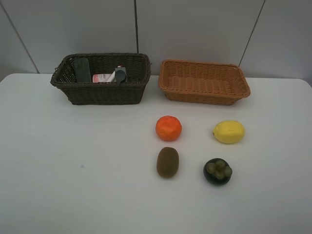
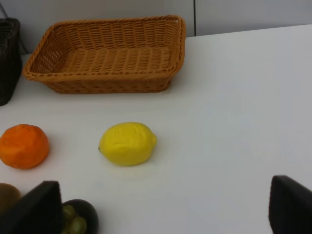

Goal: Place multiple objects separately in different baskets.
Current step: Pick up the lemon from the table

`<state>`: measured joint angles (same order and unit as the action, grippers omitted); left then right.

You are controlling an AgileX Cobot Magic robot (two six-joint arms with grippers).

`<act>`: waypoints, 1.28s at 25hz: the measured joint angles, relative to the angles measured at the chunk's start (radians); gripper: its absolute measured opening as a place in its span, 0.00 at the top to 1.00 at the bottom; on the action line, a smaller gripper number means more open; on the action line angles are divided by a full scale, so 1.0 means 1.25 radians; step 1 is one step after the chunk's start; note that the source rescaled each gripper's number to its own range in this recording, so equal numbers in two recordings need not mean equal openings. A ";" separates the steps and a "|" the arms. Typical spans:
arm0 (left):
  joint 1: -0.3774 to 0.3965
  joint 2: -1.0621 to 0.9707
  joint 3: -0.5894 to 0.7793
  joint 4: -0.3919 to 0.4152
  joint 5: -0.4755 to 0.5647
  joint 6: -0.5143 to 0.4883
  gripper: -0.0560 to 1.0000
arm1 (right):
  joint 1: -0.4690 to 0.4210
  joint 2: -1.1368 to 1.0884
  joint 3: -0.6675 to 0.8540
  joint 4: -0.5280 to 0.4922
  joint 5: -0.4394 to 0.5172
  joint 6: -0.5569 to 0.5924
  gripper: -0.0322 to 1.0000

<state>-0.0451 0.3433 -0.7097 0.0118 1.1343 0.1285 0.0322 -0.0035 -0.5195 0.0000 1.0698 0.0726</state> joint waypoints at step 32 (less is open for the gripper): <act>0.000 -0.280 0.160 -0.085 -0.050 -0.019 0.07 | 0.000 0.000 0.000 0.000 0.000 0.000 0.00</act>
<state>-0.0451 -0.0065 -0.5103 -0.0947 1.0712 0.1049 0.0322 -0.0035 -0.5195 0.0000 1.0698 0.0726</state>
